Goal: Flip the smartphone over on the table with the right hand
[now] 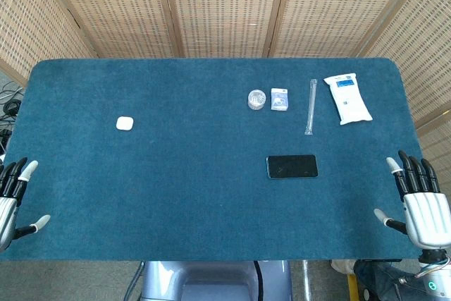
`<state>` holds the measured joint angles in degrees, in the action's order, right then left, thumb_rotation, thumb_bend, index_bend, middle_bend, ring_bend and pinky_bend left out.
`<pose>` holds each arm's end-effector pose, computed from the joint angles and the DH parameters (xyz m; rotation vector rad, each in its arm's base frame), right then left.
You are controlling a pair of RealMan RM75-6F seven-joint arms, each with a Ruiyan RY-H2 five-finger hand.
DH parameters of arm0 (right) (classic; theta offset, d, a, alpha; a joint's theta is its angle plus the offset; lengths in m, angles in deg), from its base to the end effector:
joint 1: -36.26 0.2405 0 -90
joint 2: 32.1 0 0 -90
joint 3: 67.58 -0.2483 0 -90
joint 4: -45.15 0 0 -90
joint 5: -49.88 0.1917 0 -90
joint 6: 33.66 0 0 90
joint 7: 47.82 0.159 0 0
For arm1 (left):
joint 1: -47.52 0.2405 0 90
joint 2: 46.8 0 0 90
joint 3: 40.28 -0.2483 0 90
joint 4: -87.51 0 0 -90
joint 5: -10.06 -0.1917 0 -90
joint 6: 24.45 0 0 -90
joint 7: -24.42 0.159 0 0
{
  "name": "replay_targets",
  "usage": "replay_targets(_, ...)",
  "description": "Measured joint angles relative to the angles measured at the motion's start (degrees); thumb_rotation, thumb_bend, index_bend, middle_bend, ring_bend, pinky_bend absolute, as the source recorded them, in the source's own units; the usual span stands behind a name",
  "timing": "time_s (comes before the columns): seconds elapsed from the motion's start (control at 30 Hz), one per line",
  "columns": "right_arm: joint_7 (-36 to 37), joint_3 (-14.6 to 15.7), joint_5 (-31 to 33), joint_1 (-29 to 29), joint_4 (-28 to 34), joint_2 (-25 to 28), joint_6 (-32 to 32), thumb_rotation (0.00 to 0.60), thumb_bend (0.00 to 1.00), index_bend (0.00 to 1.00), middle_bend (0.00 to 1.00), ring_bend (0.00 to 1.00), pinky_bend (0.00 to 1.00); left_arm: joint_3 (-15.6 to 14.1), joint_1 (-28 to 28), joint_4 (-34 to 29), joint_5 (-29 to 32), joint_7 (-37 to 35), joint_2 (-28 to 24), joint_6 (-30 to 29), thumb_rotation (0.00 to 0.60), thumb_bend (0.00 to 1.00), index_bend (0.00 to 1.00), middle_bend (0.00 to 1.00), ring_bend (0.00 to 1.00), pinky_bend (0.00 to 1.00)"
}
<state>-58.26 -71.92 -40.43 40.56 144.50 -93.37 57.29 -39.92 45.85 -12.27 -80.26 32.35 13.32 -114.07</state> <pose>-0.2599 -0.1927 0.1922 1.3994 -0.6987 0.9363 -0.2754 0.1683 0.1837 -1.4226 -0.8205 -0.8677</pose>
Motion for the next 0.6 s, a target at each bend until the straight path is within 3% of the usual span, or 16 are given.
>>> replay_targets(0.2,0.12,0.24,-0.13,0.18,0.01,-0.18,-0.76,0.6,0.0,0.0,0.0,0.0,0.0,-0.09,0.06,-0.17,0.11,-0.17,-0.19,0.16,0.6,0.0,0.0,0.0,0.0,0.0)
replay_targets(0.37,1.74,-0.19,-0.38,2.32,-0.73,-1.03,-3.77,0.6,0.0,0.11,0.0,0.0,0.0,0.56,-0.36,0.36,0.27,-0.59,-0.01,0.14,0.6,0.0,0.0,0.0,0.0,0.0)
replay_targets(0.6,1.02,-3.26,2.86,10.93,-2.46,-3.24,-16.97,0.6,0.03,0.24,0.0,0.0,0.0,1.44,-1.26,2.55,-0.25,-1.74,1.45,0.09,0.6,0.0,0.0,0.0,0.0,0.0)
